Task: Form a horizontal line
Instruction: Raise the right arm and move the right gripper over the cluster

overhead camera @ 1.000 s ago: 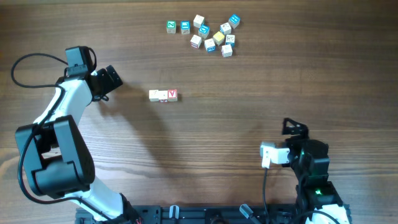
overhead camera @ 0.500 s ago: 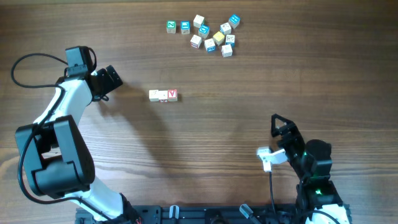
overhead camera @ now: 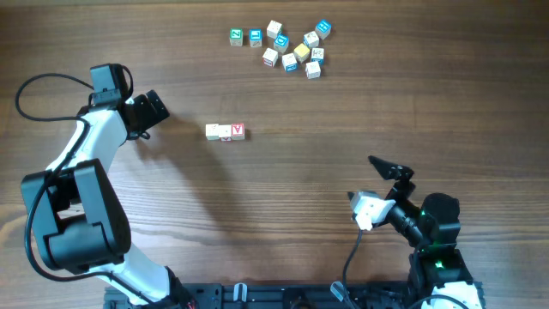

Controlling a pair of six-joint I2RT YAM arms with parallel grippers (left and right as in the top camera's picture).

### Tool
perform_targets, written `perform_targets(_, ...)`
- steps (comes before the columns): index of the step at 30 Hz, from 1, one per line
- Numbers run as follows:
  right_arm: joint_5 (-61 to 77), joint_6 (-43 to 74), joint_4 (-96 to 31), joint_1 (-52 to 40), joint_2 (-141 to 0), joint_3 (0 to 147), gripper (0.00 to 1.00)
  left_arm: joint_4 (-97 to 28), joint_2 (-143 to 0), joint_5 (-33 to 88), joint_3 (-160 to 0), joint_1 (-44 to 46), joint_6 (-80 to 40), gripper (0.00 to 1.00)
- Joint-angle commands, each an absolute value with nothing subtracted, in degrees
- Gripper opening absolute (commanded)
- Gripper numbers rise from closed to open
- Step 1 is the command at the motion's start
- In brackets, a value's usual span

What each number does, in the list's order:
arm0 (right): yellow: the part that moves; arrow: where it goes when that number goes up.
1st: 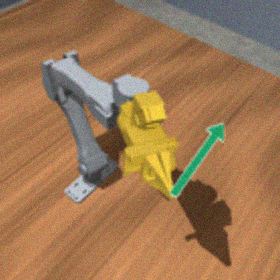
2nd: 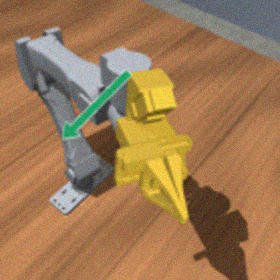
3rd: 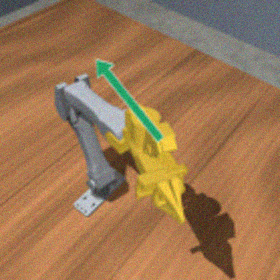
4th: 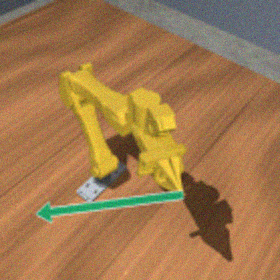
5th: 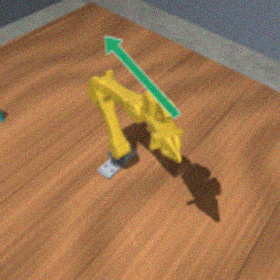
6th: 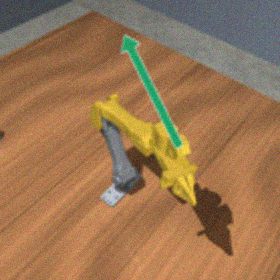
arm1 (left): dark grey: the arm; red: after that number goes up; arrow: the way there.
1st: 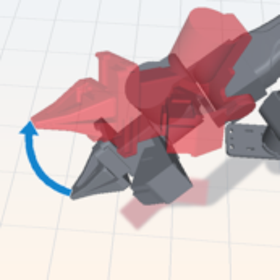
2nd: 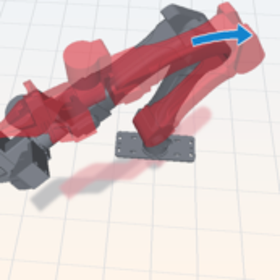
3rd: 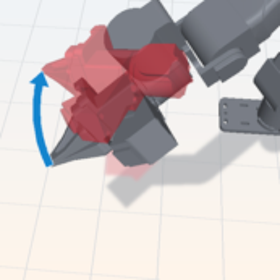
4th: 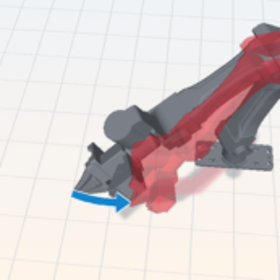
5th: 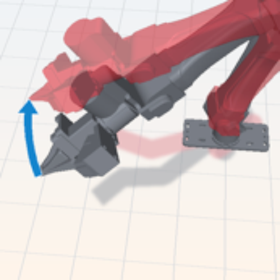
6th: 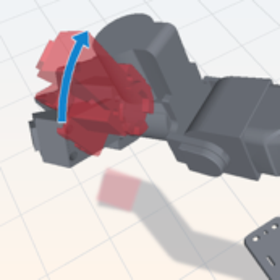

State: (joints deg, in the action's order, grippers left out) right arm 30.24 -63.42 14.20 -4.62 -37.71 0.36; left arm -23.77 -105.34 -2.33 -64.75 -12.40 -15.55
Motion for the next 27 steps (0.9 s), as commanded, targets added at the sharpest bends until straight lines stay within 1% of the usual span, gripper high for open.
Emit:
perform_targets(1,47.5,-68.2,11.1,-4.5,-37.8,0.3,1.0,-23.7,-105.8,-3.1,-64.5,-12.6,-15.5,1.0)
perform_targets(2,47.3,-72.6,9.1,-4.5,-37.8,0.3,1.0,-23.7,-105.8,-3.1,-64.5,-12.6,-15.5,1.0)
perform_targets(3,44.2,-70.3,9.1,-4.5,-37.9,0.3,1.0,-23.8,-105.8,-3.1,-64.5,-12.6,-15.5,1.0)
perform_targets(5,37.4,-53.8,12.1,-4.5,-38.0,0.3,1.0,-23.7,-105.8,-3.1,-64.5,-12.6,-15.5,1.0)
perform_targets(6,33.6,-39.5,15.8,-4.5,-38.0,0.3,1.0,-23.8,-105.8,-3.1,-64.5,-12.6,-15.5,1.0)
perform_targets(7,34.6,-28.6,19.0,-4.6,-38.0,0.3,1.0,-23.8,-105.8,-3.1,-64.5,-12.6,-15.5,1.0)
perform_targets(9,40.3,-27.0,21.8,-4.5,-38.0,0.3,1.0,-23.7,-105.8,-3.1,-64.5,-12.6,-15.5,1.0)
perform_targets(10,45.3,-27.0,22.7,-4.5,-38.0,0.3,1.0,-23.8,-105.8,-3.1,-64.5,-12.6,-15.5,1.0)
perform_targets(13,47.4,-26.9,20.7,-4.5,-38.0,0.3,1.0,-23.8,-105.8,-3.1,-64.5,-12.6,-15.5,1.0)
perform_targets(14,42.4,-14.6,21.3,-4.5,-38.0,0.3,1.0,-23.8,-105.8,-3.1,-64.5,-12.6,-15.5,1.0)
perform_targets(15,35.2,0.2,22.3,-4.5,-38.0,0.3,1.0,-23.8,-105.8,-3.1,-64.5,-12.6,-15.5,1.0)
perform_targets(16,26.2,10.3,23.6,-4.5,-38.0,0.3,0.99,-23.7,-105.8,-3.1,-64.5,-12.6,-15.5,1.0)
perform_targets(17,18.7,14.5,26.0,-4.5,-38.0,0.3,1.0,-23.7,-105.8,-3.1,-64.5,-12.6,-15.5,1.0)
perform_targets(18,15.0,15.6,30.3,-4.5,-38.0,0.3,1.0,-23.8,-105.8,-3.1,-64.5,-12.6,-15.5,1.0)
perform_targets(20,14.9,16.1,35.3,-4.5,-38.0,0.8,1.0,-23.8,-105.8,-3.1,-64.5,-12.6,-15.5,1.0)
perform_targets(22,14.1,19.1,31.9,-4.5,-38.9,4.4,1.0,-23.8,-105.8,-3.1,-64.5,-12.6,-15.5,1.0)
perform_targets(25,14.2,19.3,26.0,-4.5,-43.5,13.4,1.0,-23.8,-105.8,-3.1,-64.5,-12.6,-15.5,1.0)
perform_targets(27,14.2,19.5,24.4,-4.5,-48.2,21.0,1.0,-23.8,-105.8,-3.1,-64.5,-12.6,-15.5,1.0)
